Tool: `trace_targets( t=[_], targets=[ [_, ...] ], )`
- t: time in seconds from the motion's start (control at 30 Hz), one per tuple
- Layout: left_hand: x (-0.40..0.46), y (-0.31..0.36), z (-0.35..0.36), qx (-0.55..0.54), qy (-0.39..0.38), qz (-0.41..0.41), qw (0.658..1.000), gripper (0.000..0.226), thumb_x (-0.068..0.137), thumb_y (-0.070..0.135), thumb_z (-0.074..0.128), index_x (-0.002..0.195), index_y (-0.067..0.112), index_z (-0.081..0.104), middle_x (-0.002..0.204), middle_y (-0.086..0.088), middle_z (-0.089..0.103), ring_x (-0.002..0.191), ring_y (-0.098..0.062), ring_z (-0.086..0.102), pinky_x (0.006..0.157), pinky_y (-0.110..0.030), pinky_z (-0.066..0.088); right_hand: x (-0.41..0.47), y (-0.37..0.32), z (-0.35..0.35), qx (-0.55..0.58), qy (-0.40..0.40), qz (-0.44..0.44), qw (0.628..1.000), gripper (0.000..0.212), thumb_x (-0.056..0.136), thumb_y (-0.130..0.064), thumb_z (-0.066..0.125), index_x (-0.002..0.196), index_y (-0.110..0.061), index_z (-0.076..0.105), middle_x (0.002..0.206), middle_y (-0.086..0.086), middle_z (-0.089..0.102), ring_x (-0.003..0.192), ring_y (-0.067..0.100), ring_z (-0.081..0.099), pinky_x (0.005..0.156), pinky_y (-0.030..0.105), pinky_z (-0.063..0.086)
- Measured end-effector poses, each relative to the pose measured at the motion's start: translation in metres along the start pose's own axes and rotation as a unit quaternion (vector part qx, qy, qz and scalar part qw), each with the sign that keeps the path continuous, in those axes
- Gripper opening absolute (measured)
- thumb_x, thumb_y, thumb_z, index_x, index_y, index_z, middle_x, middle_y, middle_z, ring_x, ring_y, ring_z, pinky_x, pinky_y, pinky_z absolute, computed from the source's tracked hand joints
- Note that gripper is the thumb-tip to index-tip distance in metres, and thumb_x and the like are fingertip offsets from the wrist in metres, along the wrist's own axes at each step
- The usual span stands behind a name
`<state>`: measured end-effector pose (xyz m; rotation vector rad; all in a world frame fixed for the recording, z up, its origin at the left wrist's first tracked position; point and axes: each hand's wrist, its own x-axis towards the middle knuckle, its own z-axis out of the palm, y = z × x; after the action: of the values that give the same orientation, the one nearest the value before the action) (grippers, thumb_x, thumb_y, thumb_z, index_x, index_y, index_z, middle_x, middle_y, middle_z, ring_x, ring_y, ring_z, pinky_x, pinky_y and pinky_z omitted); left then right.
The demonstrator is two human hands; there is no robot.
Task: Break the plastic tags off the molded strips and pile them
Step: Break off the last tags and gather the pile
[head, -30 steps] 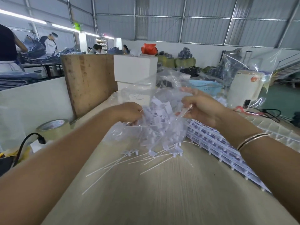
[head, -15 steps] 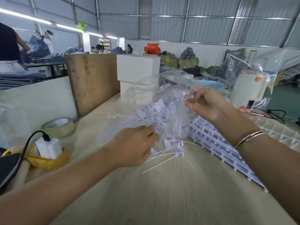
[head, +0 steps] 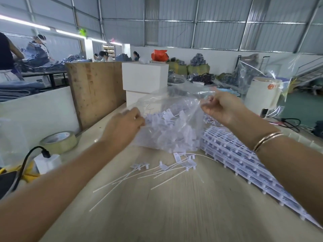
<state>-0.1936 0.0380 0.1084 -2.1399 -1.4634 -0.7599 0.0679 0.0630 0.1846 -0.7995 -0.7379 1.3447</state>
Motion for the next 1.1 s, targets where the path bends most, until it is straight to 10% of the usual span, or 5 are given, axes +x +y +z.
trace_targets(
  t=[0.37,0.5,0.67,0.8,1.1],
  targets=[
    [0.031,-0.013,-0.029,-0.056,0.025,0.138,0.988,0.011,0.088,0.009,0.061,0.082,0.003,0.054,0.087,-0.013,0.06,0.072,-0.034,0.057,0.066,-0.044,0.045,0.02,-0.017,0.004,-0.329,0.043,0.01,0.943,0.01,0.092,-0.021,0.051,0.085,-0.014,0.054,0.064,0.0,0.031,0.042,0.01,0.022,0.043,0.016,0.035],
    [0.029,-0.013,-0.033,-0.036,0.035,0.129,0.99,0.011,0.086,0.004,0.061,0.081,0.005,0.052,0.07,-0.008,0.058,0.059,-0.033,0.053,0.055,-0.026,0.024,0.025,-0.013,0.015,-0.551,-0.003,-0.092,0.829,0.051,0.09,-0.06,0.044,0.079,-0.014,0.065,0.057,-0.001,0.035,0.036,0.009,0.026,0.04,0.018,0.029],
    [0.041,-0.028,-0.041,-0.072,-0.014,0.061,0.995,0.03,0.085,0.031,0.065,0.111,0.016,0.06,0.102,-0.004,0.062,0.096,-0.027,0.058,0.081,-0.039,0.046,0.046,-0.045,0.035,-0.216,0.068,-0.034,0.973,0.063,0.102,-0.041,0.023,0.068,-0.01,0.067,0.033,-0.004,0.04,0.028,0.007,0.022,0.035,0.011,0.022],
    [0.015,-0.007,-0.045,-0.127,-0.146,0.196,0.962,0.022,0.078,0.042,0.066,0.077,0.02,0.065,0.078,0.007,0.054,0.079,-0.01,0.052,0.075,-0.028,0.043,0.047,-0.032,0.027,-0.106,-0.007,0.032,0.994,0.051,0.102,-0.028,0.021,0.084,-0.01,0.065,0.038,-0.005,0.035,0.028,0.005,0.027,0.037,0.014,0.024],
    [0.017,-0.007,-0.07,-0.253,-0.276,0.077,0.924,0.047,0.078,0.062,0.059,0.081,0.016,0.066,0.07,-0.012,0.05,0.063,-0.02,0.044,0.065,-0.033,0.041,0.046,-0.018,0.012,-0.164,0.034,0.041,0.985,0.045,0.102,-0.027,0.029,0.081,-0.016,0.068,0.059,-0.003,0.031,0.031,0.006,0.018,0.03,0.011,0.018]
  ],
)
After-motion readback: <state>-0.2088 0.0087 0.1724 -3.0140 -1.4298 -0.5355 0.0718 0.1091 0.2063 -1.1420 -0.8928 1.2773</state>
